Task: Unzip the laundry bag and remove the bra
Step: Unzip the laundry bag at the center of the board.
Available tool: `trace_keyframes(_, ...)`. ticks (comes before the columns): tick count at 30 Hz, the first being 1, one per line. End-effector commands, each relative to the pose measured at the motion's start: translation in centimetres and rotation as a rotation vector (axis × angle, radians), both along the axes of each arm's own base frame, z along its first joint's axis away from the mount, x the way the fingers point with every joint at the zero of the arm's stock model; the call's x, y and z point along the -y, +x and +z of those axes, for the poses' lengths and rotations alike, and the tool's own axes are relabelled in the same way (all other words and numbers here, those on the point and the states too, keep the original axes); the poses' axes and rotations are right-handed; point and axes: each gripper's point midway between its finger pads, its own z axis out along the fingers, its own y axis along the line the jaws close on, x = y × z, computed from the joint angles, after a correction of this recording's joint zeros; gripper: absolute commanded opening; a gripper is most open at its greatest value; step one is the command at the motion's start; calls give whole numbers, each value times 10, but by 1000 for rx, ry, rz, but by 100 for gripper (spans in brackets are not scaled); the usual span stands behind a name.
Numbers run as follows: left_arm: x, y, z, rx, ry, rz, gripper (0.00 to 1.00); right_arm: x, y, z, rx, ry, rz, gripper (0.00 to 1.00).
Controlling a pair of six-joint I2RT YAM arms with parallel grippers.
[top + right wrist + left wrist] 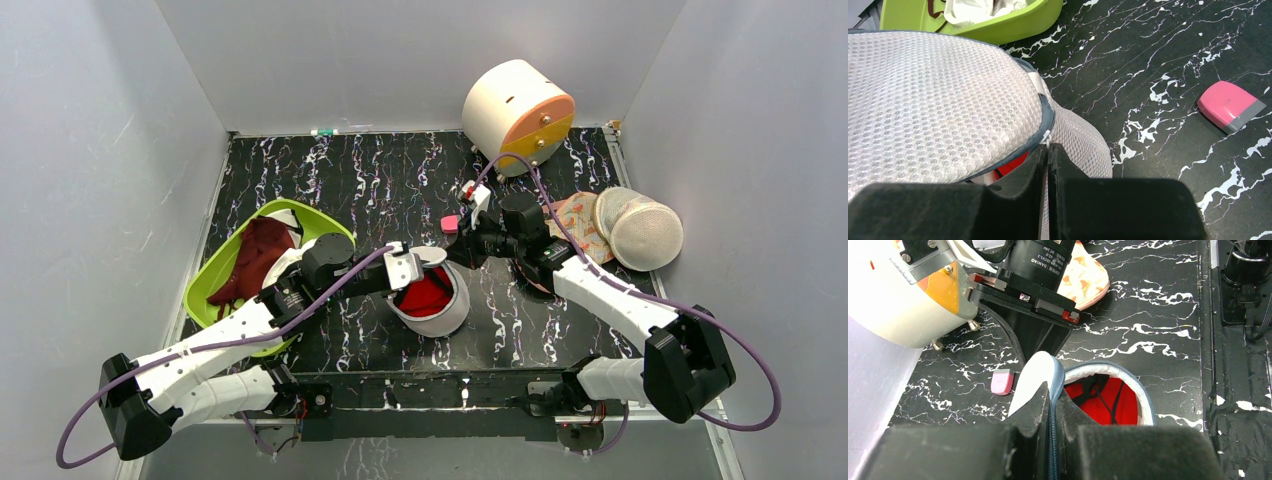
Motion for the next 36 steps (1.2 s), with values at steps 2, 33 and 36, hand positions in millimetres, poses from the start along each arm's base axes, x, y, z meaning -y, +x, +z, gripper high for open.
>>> trace_keyframes(2, 10, -10, 42, 52, -123, -68, 0, -5, 14, 23, 93, 30, 3, 3)
trace_keyframes(33, -16, 56, 26, 113, -94, 319, 0, 83, 16, 36, 75, -30, -532, 76)
trace_keyframes(36, -16, 57, 25, 111, -90, 324, 0, 87, 19, 45, 79, -37, -563, 94)
